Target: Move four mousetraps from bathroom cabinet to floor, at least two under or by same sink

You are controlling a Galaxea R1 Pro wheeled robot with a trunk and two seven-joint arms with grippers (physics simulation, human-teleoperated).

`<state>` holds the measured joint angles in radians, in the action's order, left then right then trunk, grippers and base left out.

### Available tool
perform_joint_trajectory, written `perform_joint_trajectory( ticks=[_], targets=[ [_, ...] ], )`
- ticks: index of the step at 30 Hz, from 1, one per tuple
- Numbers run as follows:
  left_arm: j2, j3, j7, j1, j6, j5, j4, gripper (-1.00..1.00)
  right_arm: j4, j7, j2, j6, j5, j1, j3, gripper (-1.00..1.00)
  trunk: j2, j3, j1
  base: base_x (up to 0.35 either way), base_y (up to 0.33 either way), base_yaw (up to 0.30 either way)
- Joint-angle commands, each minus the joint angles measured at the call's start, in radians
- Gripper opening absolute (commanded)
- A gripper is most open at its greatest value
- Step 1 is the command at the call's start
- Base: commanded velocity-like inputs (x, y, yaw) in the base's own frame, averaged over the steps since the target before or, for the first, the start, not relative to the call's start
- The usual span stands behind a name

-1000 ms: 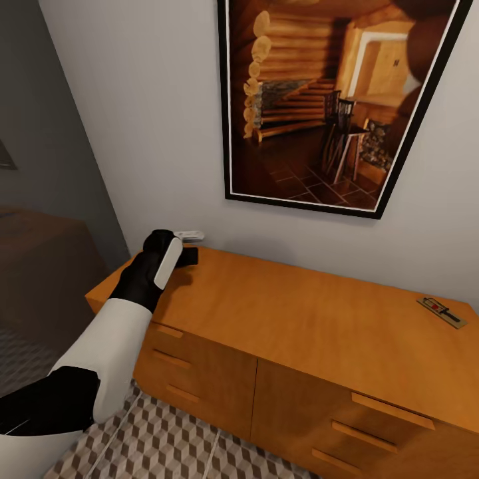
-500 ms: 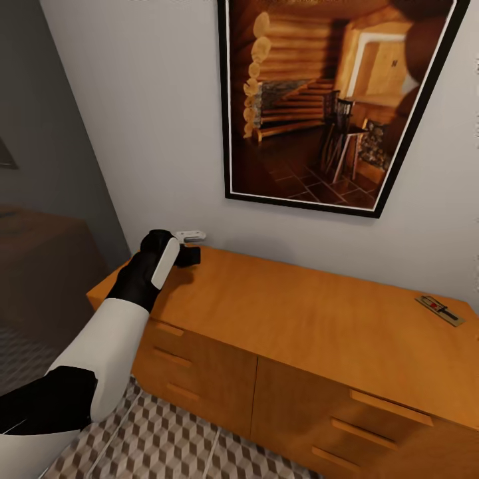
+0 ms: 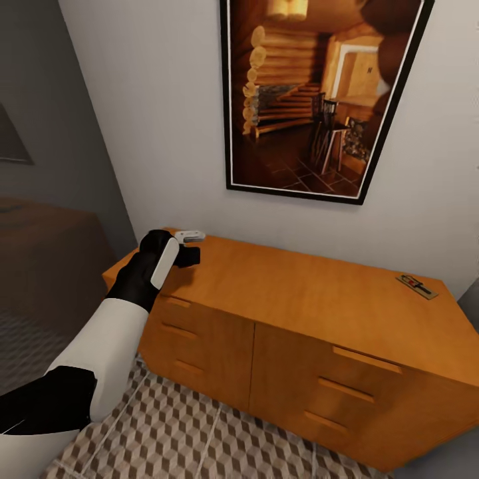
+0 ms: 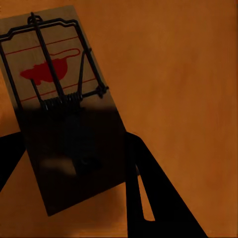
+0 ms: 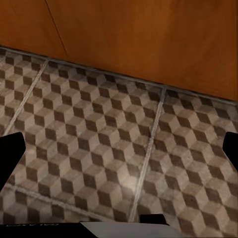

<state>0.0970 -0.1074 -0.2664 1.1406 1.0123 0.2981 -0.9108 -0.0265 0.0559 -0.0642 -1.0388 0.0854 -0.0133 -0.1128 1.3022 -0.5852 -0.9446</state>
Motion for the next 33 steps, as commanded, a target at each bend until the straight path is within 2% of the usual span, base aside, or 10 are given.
perform_joint_trajectory(
  ticks=[1, 16, 20, 33],
  targets=[
    [0.0, -0.002, -0.01, 0.001, 0.002, 0.01, -0.001, -1.0, 0.0, 0.004, 0.0, -0.003, 0.008, 0.0, -0.01, 1.0, 0.001, -0.001, 0.0, -0.056, 0.0, 0.0],
    [-0.002, -0.002, -0.01, 0.001, 0.002, 0.01, 0.001, -1.0, 0.0, 0.004, 0.0, -0.003, 0.008, 0.0, -0.01, 1.0, 0.001, -0.001, 0.0, -0.019, 0.003, 0.0],
    [-0.011, -0.002, -0.01, 0.001, 0.002, 0.01, 0.0, -1.0, 0.0, 0.004, 0.0, -0.002, 0.008, 0.0, -0.01, 1.0, 0.001, -0.001, 0.0, -0.234, 0.101, 0.0],
    [-0.013, -0.002, -0.01, 0.001, 0.003, 0.01, -0.001, -1.0, 0.0, 0.004, 0.0, -0.001, 0.008, 0.0, -0.01, 1.0, 0.001, -0.001, 0.0, -0.285, 0.13, 0.0]
  ],
)
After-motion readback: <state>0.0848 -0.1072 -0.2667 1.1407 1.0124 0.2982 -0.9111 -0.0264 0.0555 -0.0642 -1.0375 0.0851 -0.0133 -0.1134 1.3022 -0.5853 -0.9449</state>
